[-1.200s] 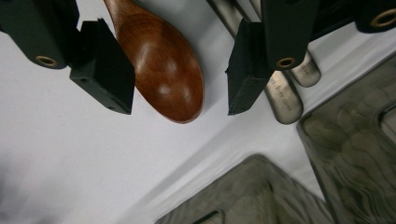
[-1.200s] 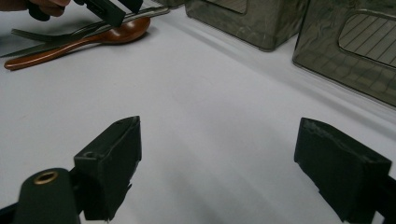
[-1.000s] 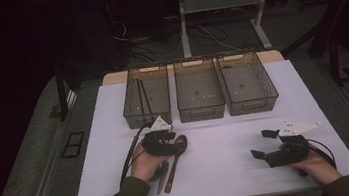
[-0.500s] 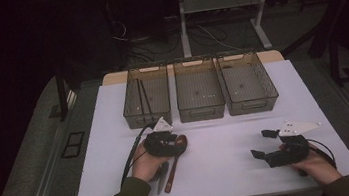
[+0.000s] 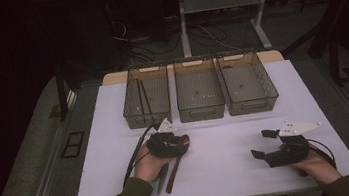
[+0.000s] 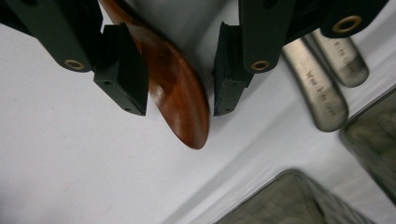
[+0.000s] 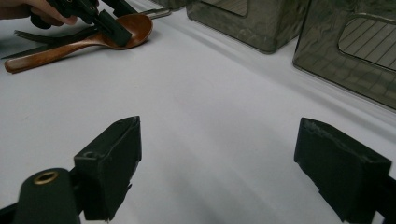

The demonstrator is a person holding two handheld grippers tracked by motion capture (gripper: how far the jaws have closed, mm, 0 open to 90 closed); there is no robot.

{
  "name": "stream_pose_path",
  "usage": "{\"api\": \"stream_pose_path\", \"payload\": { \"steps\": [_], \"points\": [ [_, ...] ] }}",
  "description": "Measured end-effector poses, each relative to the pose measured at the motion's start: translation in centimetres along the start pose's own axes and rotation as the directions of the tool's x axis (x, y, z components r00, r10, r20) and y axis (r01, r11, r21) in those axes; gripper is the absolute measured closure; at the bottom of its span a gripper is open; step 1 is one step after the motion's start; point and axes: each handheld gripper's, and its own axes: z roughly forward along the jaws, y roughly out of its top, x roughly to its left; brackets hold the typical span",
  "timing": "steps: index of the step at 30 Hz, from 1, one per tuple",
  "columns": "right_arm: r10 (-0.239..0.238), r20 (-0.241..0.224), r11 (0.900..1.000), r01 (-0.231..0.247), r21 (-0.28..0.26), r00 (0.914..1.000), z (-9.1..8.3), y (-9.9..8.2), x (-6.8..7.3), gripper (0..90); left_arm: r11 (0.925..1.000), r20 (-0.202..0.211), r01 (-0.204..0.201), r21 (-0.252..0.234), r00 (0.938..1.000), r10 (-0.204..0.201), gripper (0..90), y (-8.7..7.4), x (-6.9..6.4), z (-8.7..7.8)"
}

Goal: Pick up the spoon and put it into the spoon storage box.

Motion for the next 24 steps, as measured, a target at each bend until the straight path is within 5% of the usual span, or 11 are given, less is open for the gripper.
{"api": "stream_pose_path", "payload": {
  "steps": [17, 24],
  "points": [
    [0.0, 0.0, 1.0, 0.0, 0.0, 1.0, -0.02, 0.02, 0.0, 14.2, 0.9978, 0.006, 0.062, 0.023, 0.9981, -0.062, 72.6, 0.78, -0.52, 0.38],
    [0.0, -0.002, 1.0, 0.0, -0.001, 1.0, -0.02, 0.02, 0.0, 14.2, 0.9963, 0.053, 0.085, 0.013, 0.9949, -0.086, 74.8, 0.83, -0.69, 0.52]
  ]
}}
